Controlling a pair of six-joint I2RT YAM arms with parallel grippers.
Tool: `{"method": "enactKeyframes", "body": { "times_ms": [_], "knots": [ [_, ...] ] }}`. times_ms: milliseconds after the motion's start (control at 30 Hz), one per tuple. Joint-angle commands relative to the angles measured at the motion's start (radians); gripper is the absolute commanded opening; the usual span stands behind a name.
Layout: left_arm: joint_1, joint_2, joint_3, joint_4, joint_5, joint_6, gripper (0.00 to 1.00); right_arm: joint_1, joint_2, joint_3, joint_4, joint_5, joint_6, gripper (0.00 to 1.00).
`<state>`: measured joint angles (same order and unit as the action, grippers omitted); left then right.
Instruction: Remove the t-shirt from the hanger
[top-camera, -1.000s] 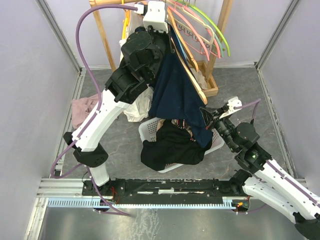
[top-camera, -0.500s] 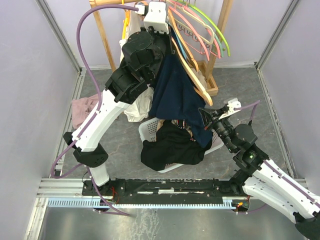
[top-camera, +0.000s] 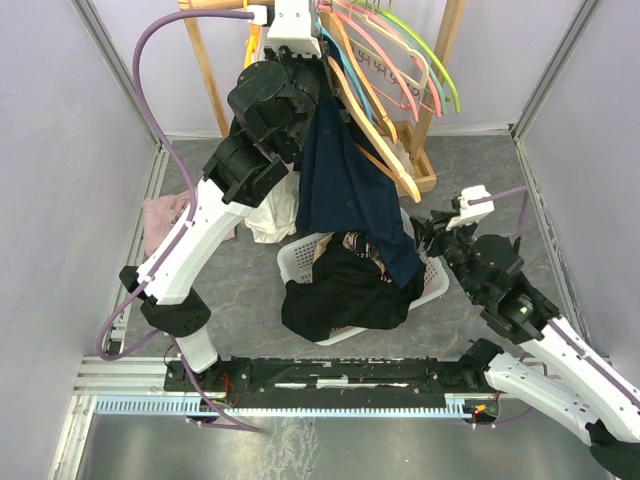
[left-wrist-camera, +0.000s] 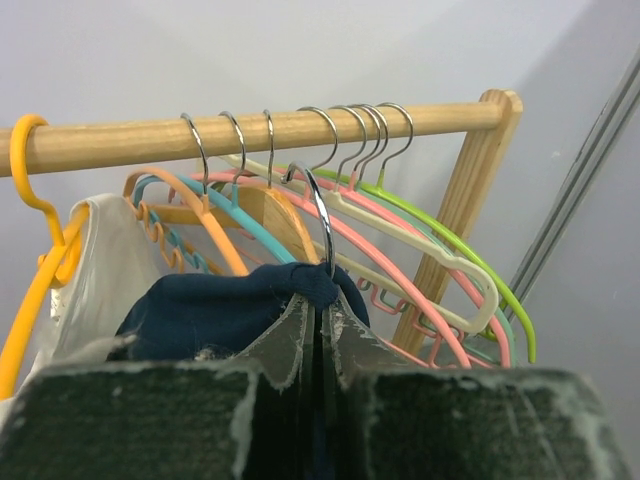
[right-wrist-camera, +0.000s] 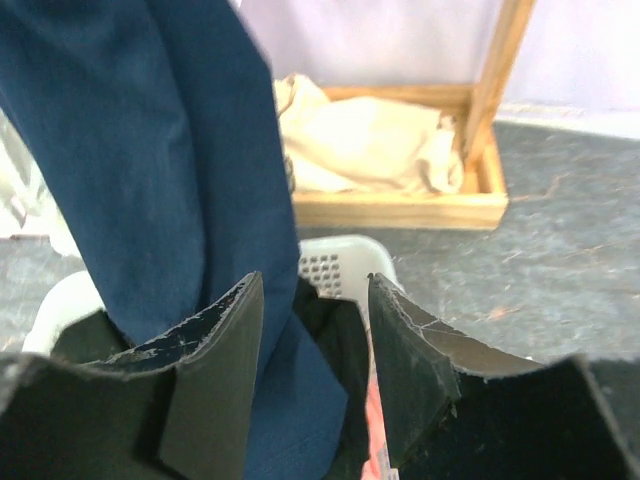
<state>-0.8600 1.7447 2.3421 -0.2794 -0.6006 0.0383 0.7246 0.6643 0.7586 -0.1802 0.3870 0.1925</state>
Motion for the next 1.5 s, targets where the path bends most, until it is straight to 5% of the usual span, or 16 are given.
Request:
{"method": "enactKeyframes", "body": {
  "times_ms": [0,233,667,1100,1467],
  "knots": [
    [-0.002,-0.062,-0.014,0.116,0.021,-0.023,0.03,-0.001,-0.026,0.158,-0.059,0.133,-0.067,0.54],
    [-0.007,-0.08,-0.077,0.111,0.047,-0.037,0.03,-0.001,-0.005,0.352,-0.074,0.111,-0.137,0.54],
    [-0.039,-0.062,-0.095,0.068,0.03,-0.023,0.03,-0.002,0.291,0.771,-0.187,-0.28,-0.152,0.59],
    [-0.086,-0.039,-0.089,0.053,0.03,-0.014,0.03,-0.001,0.441,0.807,-0.185,-0.293,-0.144,0.64],
    [-0.111,-0.043,-0.095,0.055,0.03,-0.014,0.03,-0.001,0.46,0.76,-0.15,-0.255,-0.159,0.54]
  ]
}}
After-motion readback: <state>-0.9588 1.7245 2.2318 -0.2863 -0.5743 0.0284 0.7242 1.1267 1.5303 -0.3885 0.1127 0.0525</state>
